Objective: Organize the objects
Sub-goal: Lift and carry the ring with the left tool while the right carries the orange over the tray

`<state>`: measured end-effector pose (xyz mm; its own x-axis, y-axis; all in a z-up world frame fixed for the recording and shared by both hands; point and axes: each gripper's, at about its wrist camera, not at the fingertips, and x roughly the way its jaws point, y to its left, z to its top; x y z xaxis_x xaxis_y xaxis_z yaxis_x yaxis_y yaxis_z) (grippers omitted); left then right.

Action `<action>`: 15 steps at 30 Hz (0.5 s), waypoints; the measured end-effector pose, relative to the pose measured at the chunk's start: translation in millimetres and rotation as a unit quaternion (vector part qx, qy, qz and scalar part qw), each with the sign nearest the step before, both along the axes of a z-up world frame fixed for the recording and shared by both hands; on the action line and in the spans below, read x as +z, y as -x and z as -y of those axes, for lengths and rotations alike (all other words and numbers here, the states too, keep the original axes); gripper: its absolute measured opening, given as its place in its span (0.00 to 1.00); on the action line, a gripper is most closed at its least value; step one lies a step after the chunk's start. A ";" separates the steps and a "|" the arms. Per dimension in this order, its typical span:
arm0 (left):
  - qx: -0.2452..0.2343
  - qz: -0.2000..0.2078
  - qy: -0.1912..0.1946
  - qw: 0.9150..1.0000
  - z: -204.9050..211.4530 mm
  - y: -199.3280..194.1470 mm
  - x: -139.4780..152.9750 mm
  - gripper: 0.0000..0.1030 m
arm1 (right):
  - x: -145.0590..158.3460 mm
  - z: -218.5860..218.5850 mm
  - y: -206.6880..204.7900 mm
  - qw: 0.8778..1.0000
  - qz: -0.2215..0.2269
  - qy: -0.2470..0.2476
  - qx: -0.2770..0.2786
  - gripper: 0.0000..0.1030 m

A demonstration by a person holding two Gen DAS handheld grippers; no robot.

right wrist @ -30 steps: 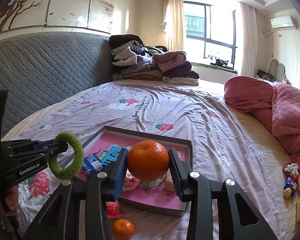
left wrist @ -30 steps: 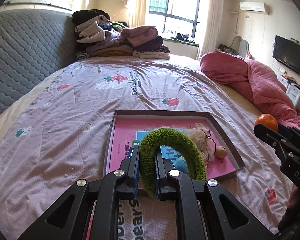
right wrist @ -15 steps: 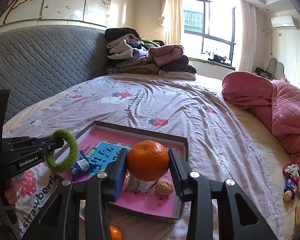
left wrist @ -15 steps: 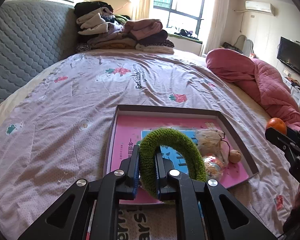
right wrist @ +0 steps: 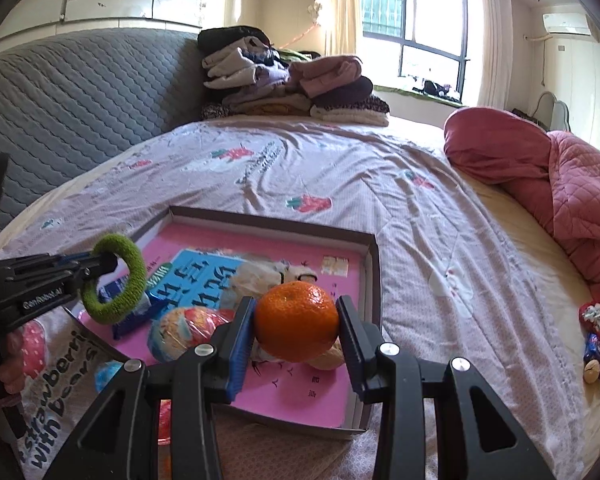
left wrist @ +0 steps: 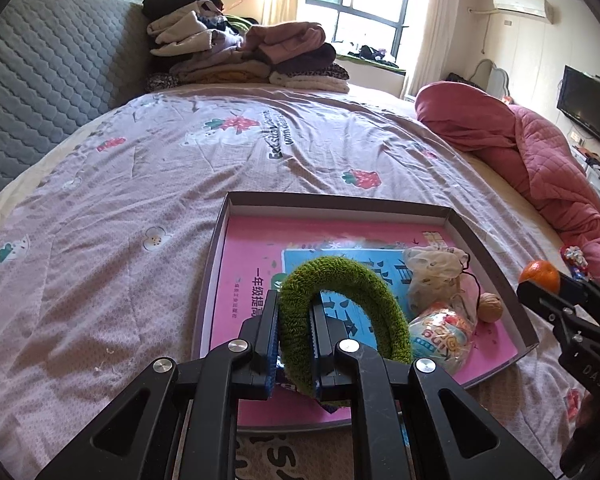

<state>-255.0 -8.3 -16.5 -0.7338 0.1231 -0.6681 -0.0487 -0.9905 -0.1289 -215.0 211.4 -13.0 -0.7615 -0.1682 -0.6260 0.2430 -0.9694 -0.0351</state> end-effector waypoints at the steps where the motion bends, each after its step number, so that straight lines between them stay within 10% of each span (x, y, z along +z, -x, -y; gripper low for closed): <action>1: 0.000 0.000 0.001 1.000 -0.6 0.9 -1.8 0.12 | -4.2 0.0 2.1 1.000 0.004 -0.002 -0.002 0.40; 15: -0.012 0.013 0.023 1.000 -10.4 6.6 -17.3 0.14 | -32.3 7.3 11.5 0.999 0.045 -0.018 0.010 0.40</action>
